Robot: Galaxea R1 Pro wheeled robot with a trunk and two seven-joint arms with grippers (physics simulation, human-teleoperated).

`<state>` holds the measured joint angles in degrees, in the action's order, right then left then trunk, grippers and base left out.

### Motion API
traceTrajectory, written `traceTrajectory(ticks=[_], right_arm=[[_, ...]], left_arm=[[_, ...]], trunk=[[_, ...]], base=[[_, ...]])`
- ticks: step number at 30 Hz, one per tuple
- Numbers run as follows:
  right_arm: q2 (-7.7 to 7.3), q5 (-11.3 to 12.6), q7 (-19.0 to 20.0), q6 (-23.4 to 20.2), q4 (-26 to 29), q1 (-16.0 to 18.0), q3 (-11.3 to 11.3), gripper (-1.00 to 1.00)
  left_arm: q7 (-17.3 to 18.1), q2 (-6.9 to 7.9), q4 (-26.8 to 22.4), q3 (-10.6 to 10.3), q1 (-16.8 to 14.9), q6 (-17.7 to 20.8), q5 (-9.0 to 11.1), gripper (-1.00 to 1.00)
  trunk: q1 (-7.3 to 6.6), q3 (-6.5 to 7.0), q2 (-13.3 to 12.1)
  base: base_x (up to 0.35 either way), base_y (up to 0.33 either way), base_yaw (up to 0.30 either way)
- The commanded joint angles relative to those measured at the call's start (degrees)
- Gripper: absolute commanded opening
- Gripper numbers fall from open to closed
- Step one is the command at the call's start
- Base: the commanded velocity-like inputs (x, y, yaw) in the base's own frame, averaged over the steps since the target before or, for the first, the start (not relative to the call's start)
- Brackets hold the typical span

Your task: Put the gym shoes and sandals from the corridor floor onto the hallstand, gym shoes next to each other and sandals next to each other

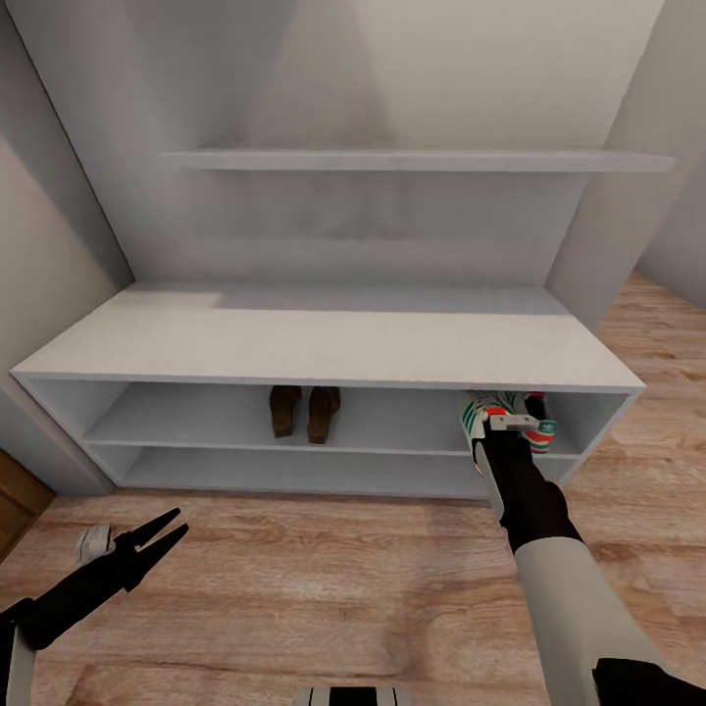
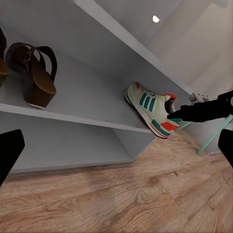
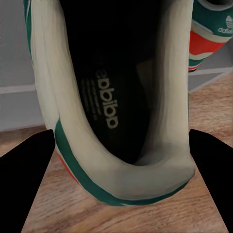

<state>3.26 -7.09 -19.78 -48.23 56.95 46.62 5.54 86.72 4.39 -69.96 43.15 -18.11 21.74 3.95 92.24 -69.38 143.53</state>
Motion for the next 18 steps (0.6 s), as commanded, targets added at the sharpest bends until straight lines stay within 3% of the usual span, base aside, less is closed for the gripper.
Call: traceTrajectory(ticks=[1, 18], right_arm=[[0.00, 0.0, 0.0, 0.0, 0.0, 0.0, 0.0, -1.00], [-0.08, 0.0, 0.0, 0.2, 0.0, 0.0, 0.0, -1.00]], left_arm=[[0.0, 0.00, 0.0, 0.0, 0.0, 0.0, 0.0, 1.00], [0.0, 0.00, 0.0, 0.0, 0.0, 0.0, 0.0, 1.00]], trunk=[[0.00, 0.00, 0.0], [0.00, 0.00, 0.0]], base=[[0.007, 0.000, 0.000], [0.041, 0.000, 0.000]])
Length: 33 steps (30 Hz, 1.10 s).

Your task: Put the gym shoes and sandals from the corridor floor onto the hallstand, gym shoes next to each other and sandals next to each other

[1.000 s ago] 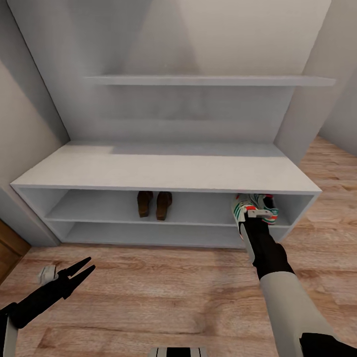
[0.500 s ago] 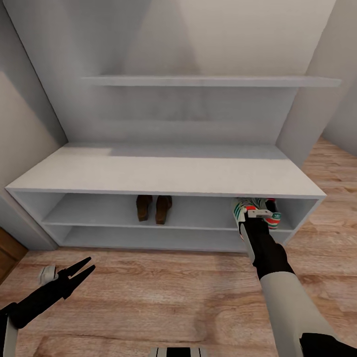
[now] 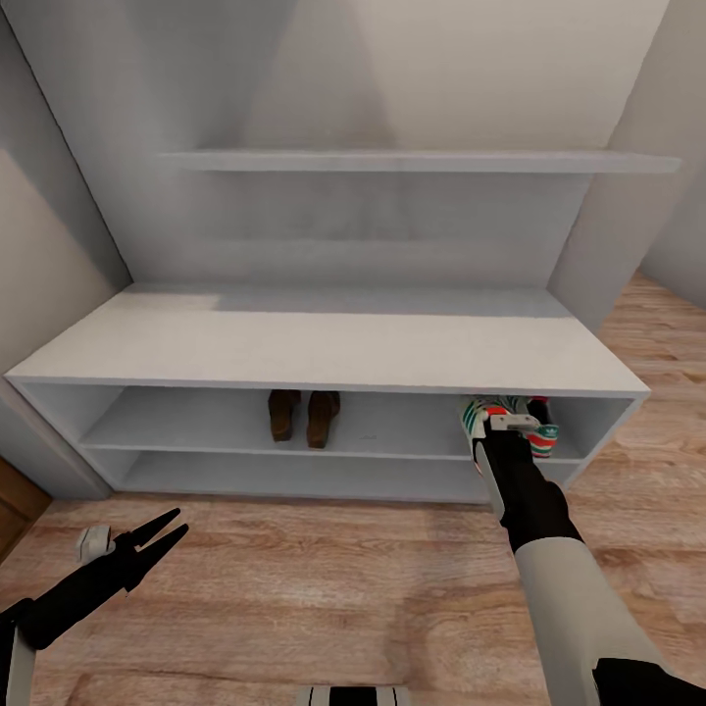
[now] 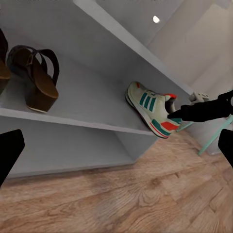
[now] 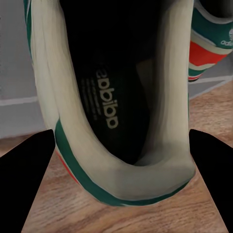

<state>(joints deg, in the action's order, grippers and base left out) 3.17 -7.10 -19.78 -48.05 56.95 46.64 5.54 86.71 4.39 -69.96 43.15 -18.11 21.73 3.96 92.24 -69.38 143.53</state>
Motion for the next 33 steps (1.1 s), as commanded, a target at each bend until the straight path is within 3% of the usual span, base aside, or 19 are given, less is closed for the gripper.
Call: traceTrajectory(ticks=[1, 25, 33], right_arm=[[0.00, 0.0, 0.0, 0.0, 0.0, 0.0, 0.0, -1.00], [-0.02, 0.1, 0.1, 0.3, -0.5, 0.0, -0.1, -1.00], [-0.02, 0.2, 0.0, 6.4, -6.3, 0.0, -0.1, -1.00]], left_arm=[[0.0, 0.00, 0.0, 0.0, 0.0, 0.0, 0.0, 1.00], [0.0, 0.00, 0.0, 0.0, 0.0, 0.0, 0.0, 1.00], [0.0, 0.00, 0.0, 0.0, 0.0, 0.0, 0.0, 1.00]], trunk=[[0.00, 0.00, 0.0], [0.00, 0.00, 0.0], [0.00, 0.00, 0.0]], base=[[0.031, 0.000, 0.000], [0.003, 0.000, 0.000], [0.000, 0.000, 0.000]])
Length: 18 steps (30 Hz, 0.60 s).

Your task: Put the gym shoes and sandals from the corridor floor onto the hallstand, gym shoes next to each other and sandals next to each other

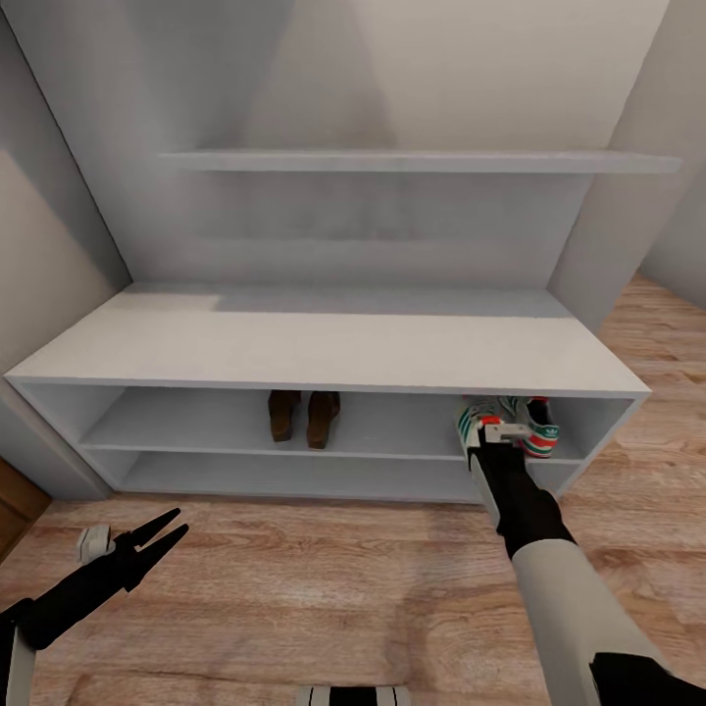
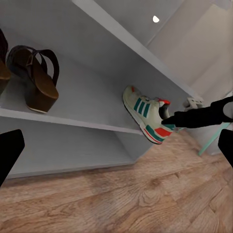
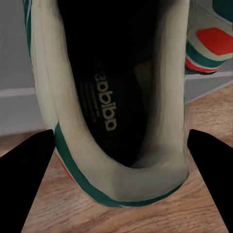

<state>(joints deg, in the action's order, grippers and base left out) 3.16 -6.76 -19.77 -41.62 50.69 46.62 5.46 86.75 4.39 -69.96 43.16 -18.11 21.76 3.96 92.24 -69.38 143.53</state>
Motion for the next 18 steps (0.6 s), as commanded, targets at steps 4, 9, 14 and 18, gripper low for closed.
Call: traceTrajectory(ticks=[4, 9, 14, 18], right_arm=[[0.01, -0.1, 0.0, 0.6, -0.7, 0.0, 0.0, -1.00], [0.01, -0.1, 0.0, 0.7, -0.9, 0.0, 0.0, -1.00], [0.01, -0.1, 0.0, 0.8, -0.9, 0.0, 0.1, -1.00], [0.01, -0.1, 0.0, 0.8, -0.9, 0.0, 0.1, -1.00]], left_arm=[[0.0, 0.00, 0.0, 0.0, 0.0, 0.0, 0.0, 1.00], [0.0, 0.00, 0.0, 0.0, 0.0, 0.0, 0.0, 1.00], [-0.1, 0.00, 0.0, 0.0, 0.0, -0.1, 0.0, 1.00], [-0.1, 0.00, 0.0, 0.0, 0.0, 0.0, 0.0, 1.00]], trunk=[[0.00, 0.00, 0.0], [0.00, 0.00, 0.0], [0.00, 0.00, 0.0], [0.00, 0.00, 0.0]], base=[[0.000, 0.000, 0.000], [0.000, 0.000, 0.000], [0.011, 0.000, 0.000], [0.166, 0.000, 0.000]])
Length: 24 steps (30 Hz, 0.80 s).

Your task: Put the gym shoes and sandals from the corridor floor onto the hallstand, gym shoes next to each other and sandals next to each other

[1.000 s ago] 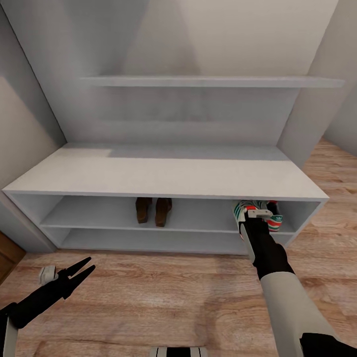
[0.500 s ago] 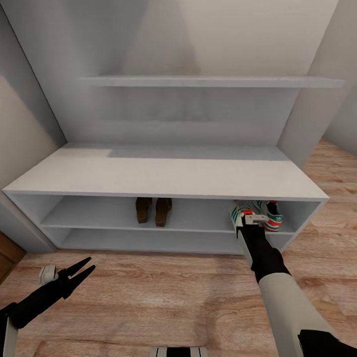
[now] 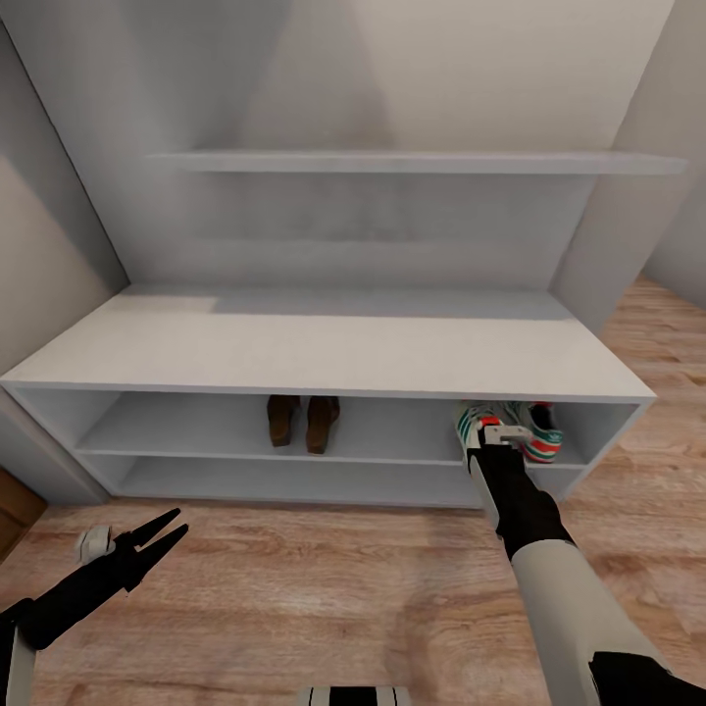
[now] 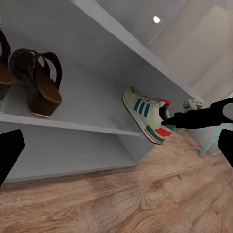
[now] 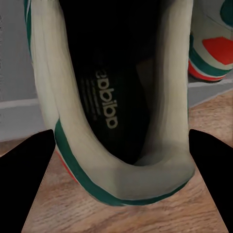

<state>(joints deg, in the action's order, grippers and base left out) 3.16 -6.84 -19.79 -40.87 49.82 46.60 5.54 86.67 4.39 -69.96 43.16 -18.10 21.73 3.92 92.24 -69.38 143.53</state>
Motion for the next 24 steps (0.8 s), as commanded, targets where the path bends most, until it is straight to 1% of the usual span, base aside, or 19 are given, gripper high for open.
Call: traceTrajectory(ticks=[1, 6, 18, 24], right_arm=[[0.00, 0.0, 0.0, 0.0, 0.0, 0.0, 0.0, -1.00], [0.00, -0.1, -0.1, 0.0, 0.0, 0.0, 0.0, -1.00], [0.00, -0.1, -0.1, 0.0, 0.0, 0.0, -0.1, -1.00], [0.00, -0.1, -0.1, 0.0, 0.0, 0.0, -0.1, -1.00]], left_arm=[[0.0, 0.00, 0.0, 0.0, 0.0, 0.0, 0.0, 1.00], [0.0, 0.00, 0.0, 0.0, 0.0, 0.0, 0.0, 1.00], [0.0, 0.00, 0.0, 0.0, 0.0, 0.0, 0.0, 1.00], [0.0, 0.00, 0.0, 0.0, 0.0, 0.0, 0.0, 1.00]], trunk=[[0.00, 0.00, 0.0], [0.00, 0.00, 0.0], [0.00, 0.00, 0.0], [0.00, 0.00, 0.0]], base=[[0.257, 0.000, 0.000], [0.116, 0.000, 0.000], [0.016, -0.002, 0.000], [0.144, -0.111, 0.000]])
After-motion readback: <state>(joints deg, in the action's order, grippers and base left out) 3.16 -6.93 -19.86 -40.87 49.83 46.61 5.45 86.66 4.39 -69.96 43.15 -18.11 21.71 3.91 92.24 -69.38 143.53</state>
